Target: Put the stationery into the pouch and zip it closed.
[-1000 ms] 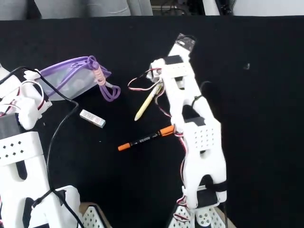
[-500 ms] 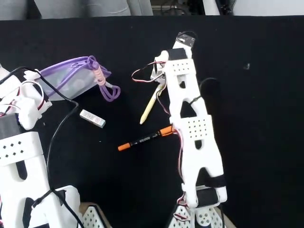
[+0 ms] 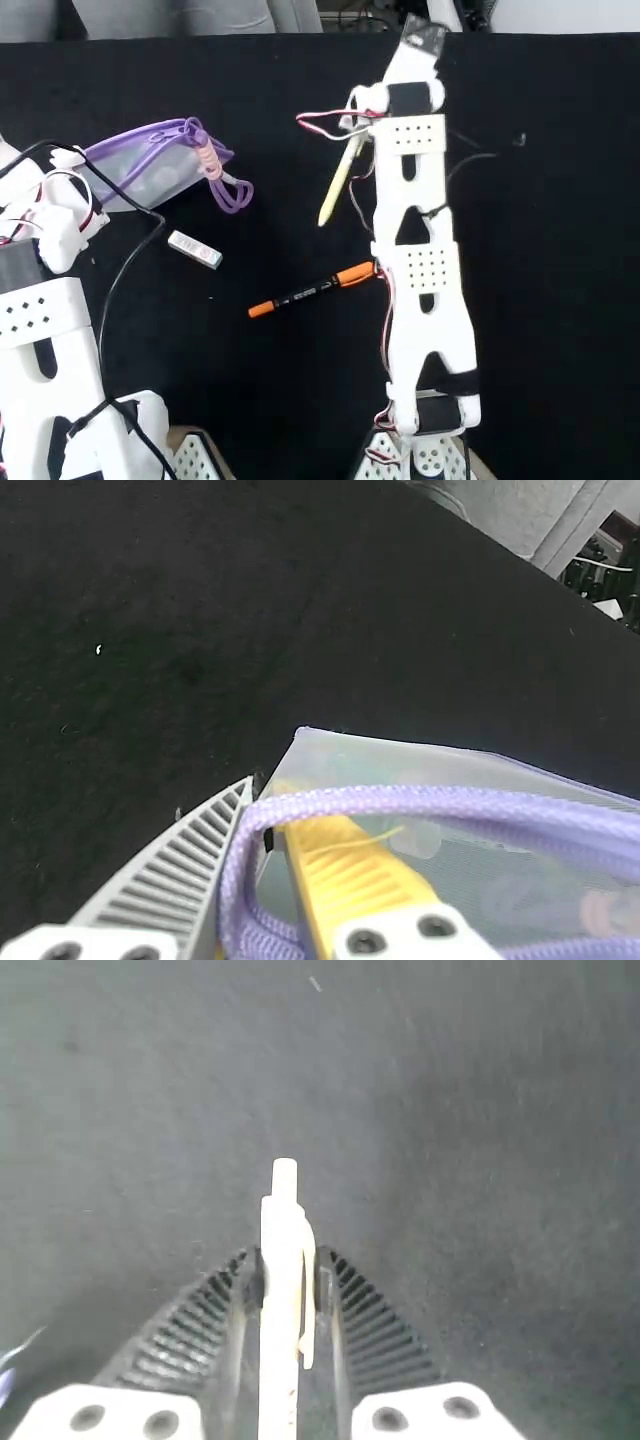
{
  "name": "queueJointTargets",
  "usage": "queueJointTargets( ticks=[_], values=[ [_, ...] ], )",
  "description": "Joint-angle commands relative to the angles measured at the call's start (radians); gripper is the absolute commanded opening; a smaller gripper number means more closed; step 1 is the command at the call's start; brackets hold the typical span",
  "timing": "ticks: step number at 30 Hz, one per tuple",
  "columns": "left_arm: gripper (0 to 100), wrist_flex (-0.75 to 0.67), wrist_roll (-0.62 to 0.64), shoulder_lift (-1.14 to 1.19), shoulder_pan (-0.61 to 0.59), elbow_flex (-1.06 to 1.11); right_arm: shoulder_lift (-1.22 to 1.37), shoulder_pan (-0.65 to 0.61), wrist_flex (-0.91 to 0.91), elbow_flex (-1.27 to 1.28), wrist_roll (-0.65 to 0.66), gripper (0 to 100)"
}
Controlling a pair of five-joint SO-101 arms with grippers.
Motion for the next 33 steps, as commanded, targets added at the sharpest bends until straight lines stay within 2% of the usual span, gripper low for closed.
queueJointTargets(
  ticks=[1, 8, 17, 25, 33],
  values=[
    [3, 0.011, -0.012, 0.002, 0.076, -0.018, -0.168, 0.031, -0.029, -0.053, 0.077, 1.1],
    [3, 0.141, -0.012, 0.003, 0.203, -0.117, -0.346, 0.021, -0.021, -0.050, 0.110, 1.1],
    [3, 0.196, -0.081, 0.012, 0.305, -0.120, -0.601, -0.068, 0.041, -0.051, 0.203, 1.1],
    [3, 0.210, -0.083, 0.003, 0.309, -0.116, -0.717, -0.193, 0.041, -0.051, 0.209, 1.1],
    [3, 0.226, -0.083, 0.003, 0.312, -0.124, -0.740, -0.264, 0.061, -0.053, 0.209, 1.1]
  ],
)
